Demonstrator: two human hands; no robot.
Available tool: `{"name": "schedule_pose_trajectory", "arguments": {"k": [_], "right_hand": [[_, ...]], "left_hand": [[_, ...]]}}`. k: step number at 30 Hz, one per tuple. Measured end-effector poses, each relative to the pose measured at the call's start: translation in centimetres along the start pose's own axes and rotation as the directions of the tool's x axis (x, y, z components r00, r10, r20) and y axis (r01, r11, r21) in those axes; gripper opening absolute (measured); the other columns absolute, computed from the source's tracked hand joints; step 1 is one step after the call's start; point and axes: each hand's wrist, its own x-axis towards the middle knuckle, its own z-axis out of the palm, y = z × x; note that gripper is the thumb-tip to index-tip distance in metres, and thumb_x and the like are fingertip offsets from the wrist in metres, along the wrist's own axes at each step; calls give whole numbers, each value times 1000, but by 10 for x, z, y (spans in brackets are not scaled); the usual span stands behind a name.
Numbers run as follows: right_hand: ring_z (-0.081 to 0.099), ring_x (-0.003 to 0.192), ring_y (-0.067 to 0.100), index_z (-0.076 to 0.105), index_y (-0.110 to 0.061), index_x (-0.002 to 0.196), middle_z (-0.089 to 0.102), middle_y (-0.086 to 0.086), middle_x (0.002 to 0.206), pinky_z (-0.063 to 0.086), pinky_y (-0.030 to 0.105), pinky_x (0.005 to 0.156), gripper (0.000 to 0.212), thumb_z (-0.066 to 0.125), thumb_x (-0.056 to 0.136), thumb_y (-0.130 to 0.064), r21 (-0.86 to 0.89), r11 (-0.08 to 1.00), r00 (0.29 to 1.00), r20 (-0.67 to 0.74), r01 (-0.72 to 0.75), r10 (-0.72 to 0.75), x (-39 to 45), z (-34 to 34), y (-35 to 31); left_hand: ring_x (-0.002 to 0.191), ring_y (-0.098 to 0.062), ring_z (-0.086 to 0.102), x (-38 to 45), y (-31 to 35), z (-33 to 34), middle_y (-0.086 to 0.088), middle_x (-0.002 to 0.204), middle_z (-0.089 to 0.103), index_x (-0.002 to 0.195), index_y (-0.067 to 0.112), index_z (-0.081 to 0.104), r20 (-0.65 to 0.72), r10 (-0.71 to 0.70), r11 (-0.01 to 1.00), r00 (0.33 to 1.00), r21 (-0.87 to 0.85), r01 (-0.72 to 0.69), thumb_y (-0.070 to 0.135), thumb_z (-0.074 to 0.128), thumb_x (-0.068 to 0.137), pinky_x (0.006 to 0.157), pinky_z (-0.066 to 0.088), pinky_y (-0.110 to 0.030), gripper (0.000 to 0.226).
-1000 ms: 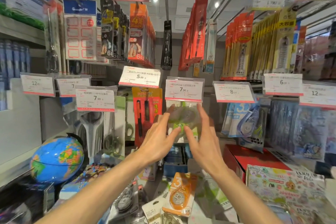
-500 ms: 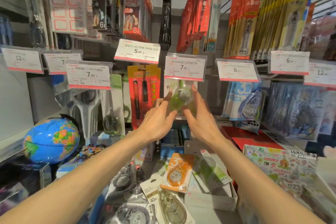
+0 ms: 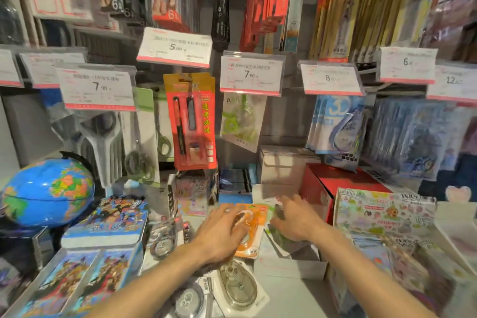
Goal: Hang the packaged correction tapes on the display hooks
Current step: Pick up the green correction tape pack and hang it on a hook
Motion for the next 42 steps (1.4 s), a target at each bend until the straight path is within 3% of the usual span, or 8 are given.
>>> {"name": "schedule_pose_trajectory", "arguments": {"k": [6, 13, 16, 24, 29, 33, 38, 42], "right_hand": [[42, 135, 35, 26, -21, 152, 30, 13, 155, 38, 43, 111, 75, 57, 90, -50, 42, 998, 997, 64, -51, 49, 6, 21, 3], [41, 138, 36, 40, -21, 145, 21, 15, 160, 37, 42, 112, 65, 58, 88, -49, 77, 994, 997, 2, -73, 73, 4, 15, 5], [47, 128, 40, 44, -18, 139, 35, 16, 148, 42, 44, 105, 59, 57, 90, -47, 128, 984, 990, -49, -125, 132, 4, 11, 4], [52, 123, 35, 36, -20, 146, 43, 13, 138, 46, 44, 99, 67, 57, 89, -48, 235, 970, 960, -248, -68, 127, -4, 4, -18], [46, 128, 25, 37, -19, 148, 44, 7, 140, 39, 34, 102, 74, 63, 86, -51, 283, 955, 952, -307, 87, 4, -10, 13, -46], [48, 124, 18, 37, -22, 147, 46, 1, 138, 42, 33, 103, 81, 64, 81, -58, 305, 934, 942, -325, 185, -81, -17, 23, -69], [49, 121, 14, 36, -22, 148, 44, -2, 134, 42, 26, 101, 87, 66, 77, -64, 287, 930, 934, -333, 229, -127, -29, 28, -88], [48, 121, 9, 37, -29, 145, 40, -8, 131, 39, 22, 99, 83, 69, 77, -63, 336, 902, 933, -325, 270, -158, -38, 21, -89]], "left_hand": [[143, -17, 37, -4, -5, 16, 8, 156, 39, 151, 32, 37, 31, -1, 998, 1000, 63, -1, 60, 35, 99, 116, 32, -36, 59], [134, -16, 43, -10, -8, 11, 4, 143, 49, 139, 23, 51, -17, -56, 997, 998, 57, 57, 62, 39, 97, 109, 37, -33, 59], [127, -19, 47, -11, -14, 10, 1, 134, 54, 125, 20, 60, -32, -107, 992, 994, 58, 108, 59, 39, 98, 105, 40, -36, 52], [129, -15, 49, -11, -19, -2, 2, 139, 55, 138, 20, 53, -81, -124, 978, 989, -180, 107, 52, 46, 100, 108, 39, -31, 50], [111, -13, 63, -9, -22, -28, 2, 122, 66, 131, 20, 55, -64, -184, 814, 981, -569, 115, 40, 53, 101, 101, 49, -33, 37], [85, -21, 71, -4, -29, -40, -8, 112, 69, 127, 15, 54, -7, -220, 585, 975, -801, 126, 27, 57, 101, 80, 61, -37, 29], [77, -31, 68, -14, -35, -48, -23, 107, 71, 111, 13, 53, 19, -235, 422, 972, -899, 120, 10, 56, 100, 67, 62, -34, 11], [74, -32, 75, -21, -34, -54, -20, 101, 75, 118, 6, 51, -7, -260, 403, 965, -910, 102, 6, 57, 100, 64, 63, -37, 19]]}}
